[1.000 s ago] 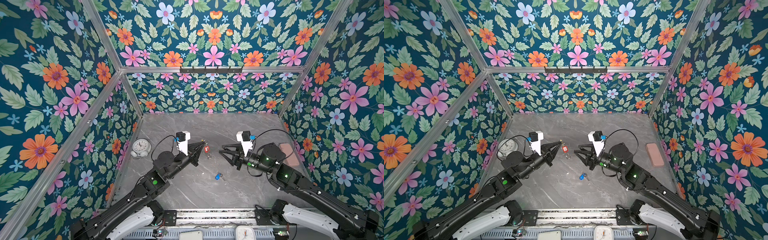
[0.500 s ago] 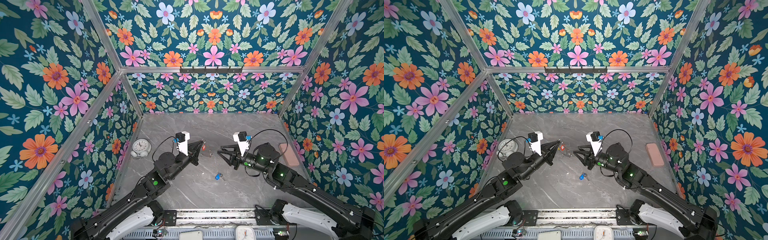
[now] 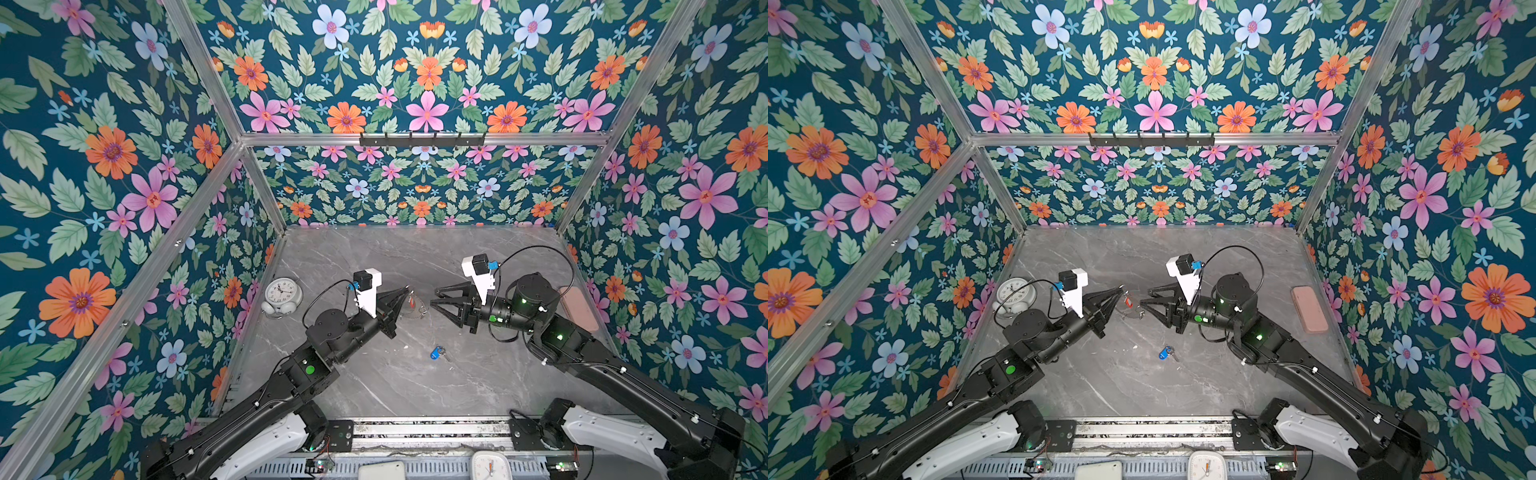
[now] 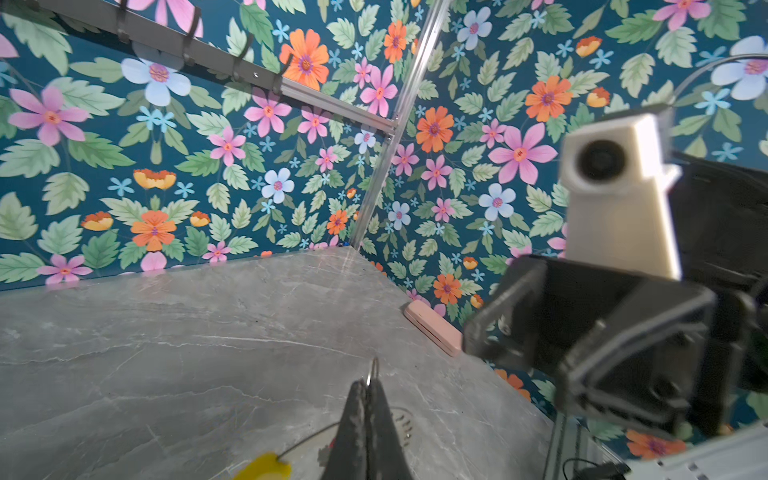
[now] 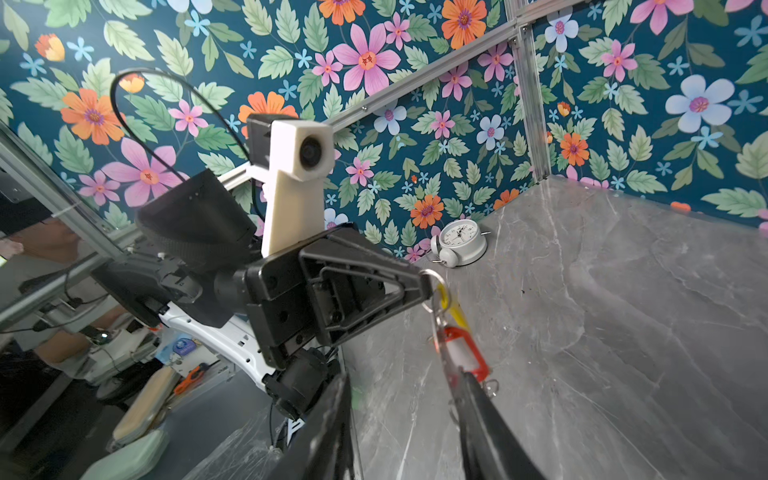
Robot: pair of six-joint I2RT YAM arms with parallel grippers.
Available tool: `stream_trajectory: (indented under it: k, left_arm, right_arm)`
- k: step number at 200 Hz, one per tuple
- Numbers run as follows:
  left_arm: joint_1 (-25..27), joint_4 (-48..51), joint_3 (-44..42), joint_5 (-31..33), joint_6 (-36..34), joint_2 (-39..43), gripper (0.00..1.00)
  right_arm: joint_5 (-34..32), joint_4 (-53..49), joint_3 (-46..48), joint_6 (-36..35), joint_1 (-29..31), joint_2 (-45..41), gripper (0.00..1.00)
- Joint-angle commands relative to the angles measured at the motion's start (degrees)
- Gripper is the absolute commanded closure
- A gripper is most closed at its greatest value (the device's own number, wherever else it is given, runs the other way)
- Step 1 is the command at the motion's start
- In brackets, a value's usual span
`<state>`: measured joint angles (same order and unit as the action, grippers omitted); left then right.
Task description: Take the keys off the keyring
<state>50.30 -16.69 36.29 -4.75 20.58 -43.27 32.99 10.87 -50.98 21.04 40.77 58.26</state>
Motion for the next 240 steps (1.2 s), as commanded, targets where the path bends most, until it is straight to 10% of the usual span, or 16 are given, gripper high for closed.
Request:
stream_trajectory:
  k: [1,69,189,240]
  left_arm:
    - [-0.02,-7.64,-1.65,-6.90,-0.28,1.47,1.00]
    - [-0.03,-13.84,-3.35,-13.38,0.38,2.21,1.00]
    - [-0.03,-14.92,-3.02,-13.57,0.67,0.81,1.00]
    - [-0.08,-6.79,-2.54,-10.57,1.75,5.94,0.60]
  right_arm:
    - [11.32,9.16,0.20,4.66,-1.20,1.49,0.56]
    - [15.76,17.97,1.67,8.73,-1.11,5.19,0.60]
    - [15.42,13.12,-0.91,7.05,-0.28,5.84,1.00]
    - [11.73,-9.67,-7.31,-1.73,-0.27,3.51,1.00]
